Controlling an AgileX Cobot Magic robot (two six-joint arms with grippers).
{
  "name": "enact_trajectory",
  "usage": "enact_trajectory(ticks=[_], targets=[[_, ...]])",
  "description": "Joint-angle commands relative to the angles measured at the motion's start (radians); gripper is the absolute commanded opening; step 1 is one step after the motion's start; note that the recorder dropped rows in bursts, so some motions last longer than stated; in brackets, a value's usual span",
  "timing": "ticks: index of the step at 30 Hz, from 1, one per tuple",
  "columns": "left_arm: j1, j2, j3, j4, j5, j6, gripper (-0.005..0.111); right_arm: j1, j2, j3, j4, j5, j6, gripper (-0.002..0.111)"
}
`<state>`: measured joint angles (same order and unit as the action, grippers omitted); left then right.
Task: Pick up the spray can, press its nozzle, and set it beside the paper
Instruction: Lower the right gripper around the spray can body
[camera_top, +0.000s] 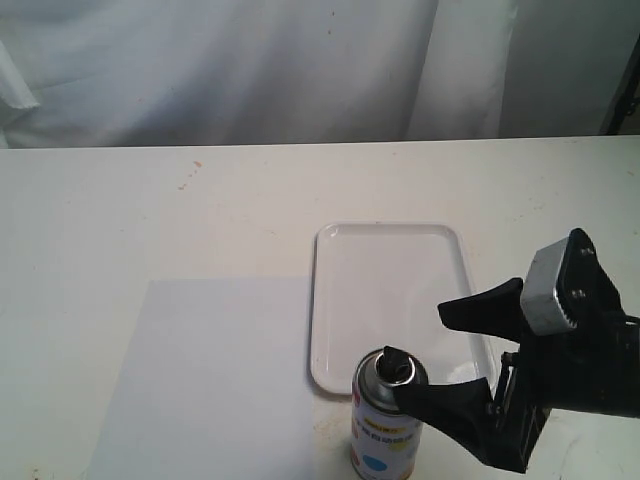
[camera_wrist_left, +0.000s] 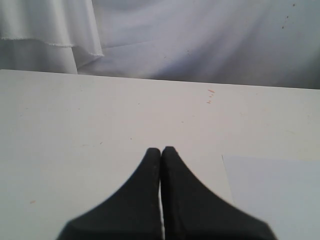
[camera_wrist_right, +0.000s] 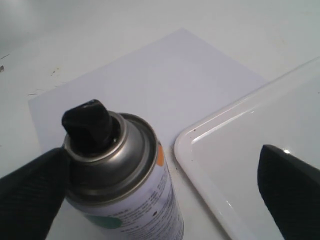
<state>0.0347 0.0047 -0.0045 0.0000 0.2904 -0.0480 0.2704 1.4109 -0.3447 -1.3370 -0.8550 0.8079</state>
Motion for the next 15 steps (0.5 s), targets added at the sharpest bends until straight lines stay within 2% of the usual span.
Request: enact_trajectory(ticks=[1, 15], targets=[[0.001, -0.005, 0.005, 0.0, -0.006, 0.001, 0.0, 0.004, 0.002, -0.002, -0.014, 0.016, -0.017, 0.093], [0.001, -0.005, 0.005, 0.0, -0.006, 0.001, 0.0, 0.087, 0.002, -0.002, -0.065, 0.036, 0.011, 0.093]])
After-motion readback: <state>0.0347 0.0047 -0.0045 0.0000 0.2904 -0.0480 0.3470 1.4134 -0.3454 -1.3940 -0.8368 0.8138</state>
